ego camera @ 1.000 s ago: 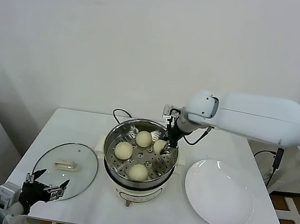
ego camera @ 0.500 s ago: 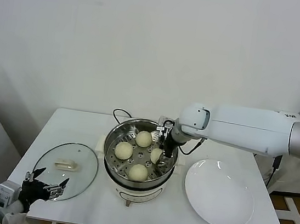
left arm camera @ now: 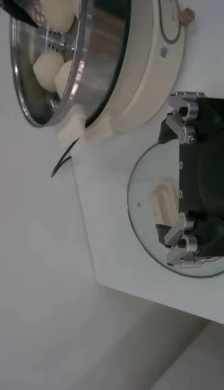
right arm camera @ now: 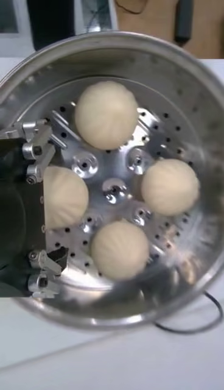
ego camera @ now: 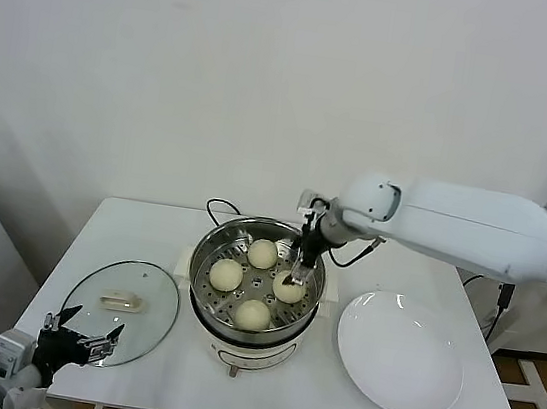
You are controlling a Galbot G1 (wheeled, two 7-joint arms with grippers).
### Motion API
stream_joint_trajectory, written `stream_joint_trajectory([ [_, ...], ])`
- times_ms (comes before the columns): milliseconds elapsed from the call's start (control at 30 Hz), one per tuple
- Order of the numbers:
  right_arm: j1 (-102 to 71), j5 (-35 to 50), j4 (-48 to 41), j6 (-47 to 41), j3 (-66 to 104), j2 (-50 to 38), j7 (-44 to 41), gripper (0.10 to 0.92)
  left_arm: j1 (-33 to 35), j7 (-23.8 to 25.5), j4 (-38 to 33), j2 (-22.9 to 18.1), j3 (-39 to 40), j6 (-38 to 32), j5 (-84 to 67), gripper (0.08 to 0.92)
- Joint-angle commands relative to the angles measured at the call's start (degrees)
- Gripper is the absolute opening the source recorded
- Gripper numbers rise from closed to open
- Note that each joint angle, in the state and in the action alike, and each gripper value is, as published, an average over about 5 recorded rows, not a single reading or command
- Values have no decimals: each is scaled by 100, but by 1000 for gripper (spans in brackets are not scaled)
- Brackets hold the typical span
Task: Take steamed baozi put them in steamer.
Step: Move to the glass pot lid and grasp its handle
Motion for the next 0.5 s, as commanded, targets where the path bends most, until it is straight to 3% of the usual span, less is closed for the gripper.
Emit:
stream_joint_trajectory([
  [33,-779,227,258,856,1796,-1679,796,823,-71,-2,55,-17,-70,-4,-1,823],
  [233,-3430,-138,467,1999,4679,-2526,1867,823,-213,-1,96,-97,-78,-2,-7,823],
  [500,-6871,-1143,618,3041,8053,-2463,2994,823,-335,6,95,-108,-112,-58,-92,823],
])
